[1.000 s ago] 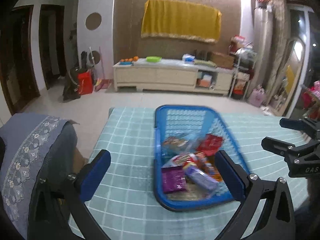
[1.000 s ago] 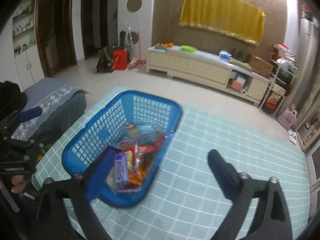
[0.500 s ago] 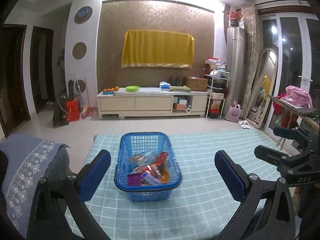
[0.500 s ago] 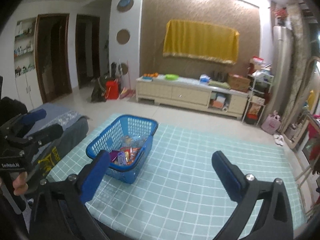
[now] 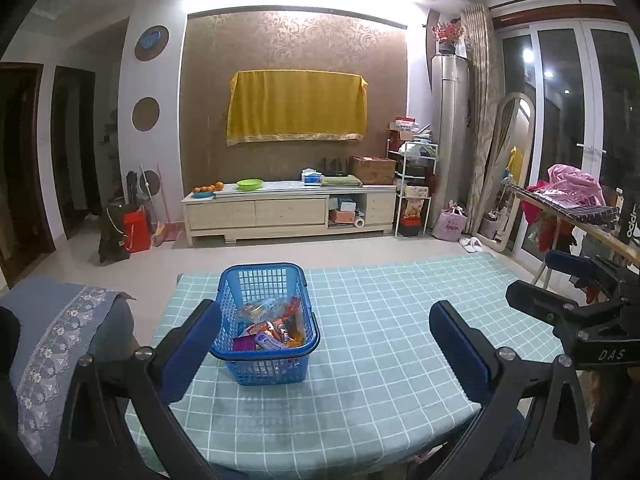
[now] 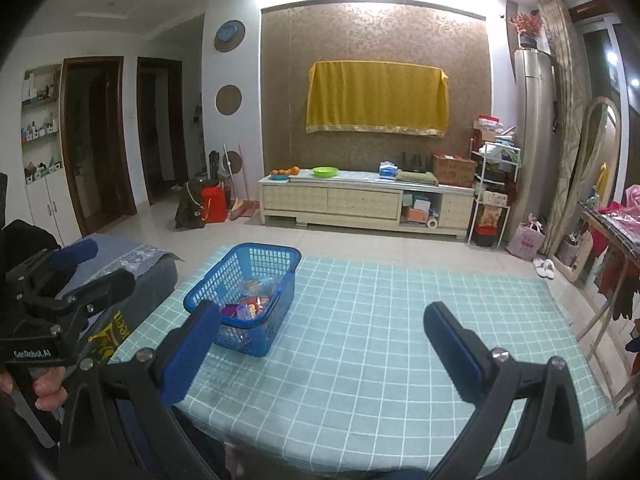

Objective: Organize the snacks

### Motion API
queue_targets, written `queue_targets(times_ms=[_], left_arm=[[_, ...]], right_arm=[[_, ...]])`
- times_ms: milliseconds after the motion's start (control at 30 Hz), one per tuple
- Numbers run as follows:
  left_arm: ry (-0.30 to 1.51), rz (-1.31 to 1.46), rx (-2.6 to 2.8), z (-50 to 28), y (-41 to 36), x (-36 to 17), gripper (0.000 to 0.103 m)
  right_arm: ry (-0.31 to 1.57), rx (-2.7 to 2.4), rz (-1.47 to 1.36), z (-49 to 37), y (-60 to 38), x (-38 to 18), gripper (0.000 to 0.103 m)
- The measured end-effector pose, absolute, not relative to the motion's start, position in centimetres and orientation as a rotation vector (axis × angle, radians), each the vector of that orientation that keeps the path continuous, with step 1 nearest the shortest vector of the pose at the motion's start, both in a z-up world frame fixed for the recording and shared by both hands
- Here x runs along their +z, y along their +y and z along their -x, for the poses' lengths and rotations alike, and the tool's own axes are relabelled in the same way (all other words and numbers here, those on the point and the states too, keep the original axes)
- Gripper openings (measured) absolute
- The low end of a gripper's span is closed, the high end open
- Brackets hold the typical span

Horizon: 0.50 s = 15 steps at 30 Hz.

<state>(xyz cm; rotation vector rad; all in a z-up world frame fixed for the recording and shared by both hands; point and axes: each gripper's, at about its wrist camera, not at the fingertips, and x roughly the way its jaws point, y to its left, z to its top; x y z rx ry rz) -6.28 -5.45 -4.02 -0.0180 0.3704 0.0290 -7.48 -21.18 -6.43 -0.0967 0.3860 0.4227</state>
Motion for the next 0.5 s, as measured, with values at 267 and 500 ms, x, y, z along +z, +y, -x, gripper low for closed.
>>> queue_targets(times_ms=[267, 500], left_arm=[[0.375, 0.025, 0.044, 6.8, -5.0, -4.2, 0.103], [0.381, 0.044, 0.042, 7.3, -5.2, -4.9, 0.103]], right_arm=[[0.359, 0.427, 0.081, 8.7, -21.7, -6.2, 0.103], [0.362, 0.427, 0.072, 9.1, -21.9, -6.8, 0.103]])
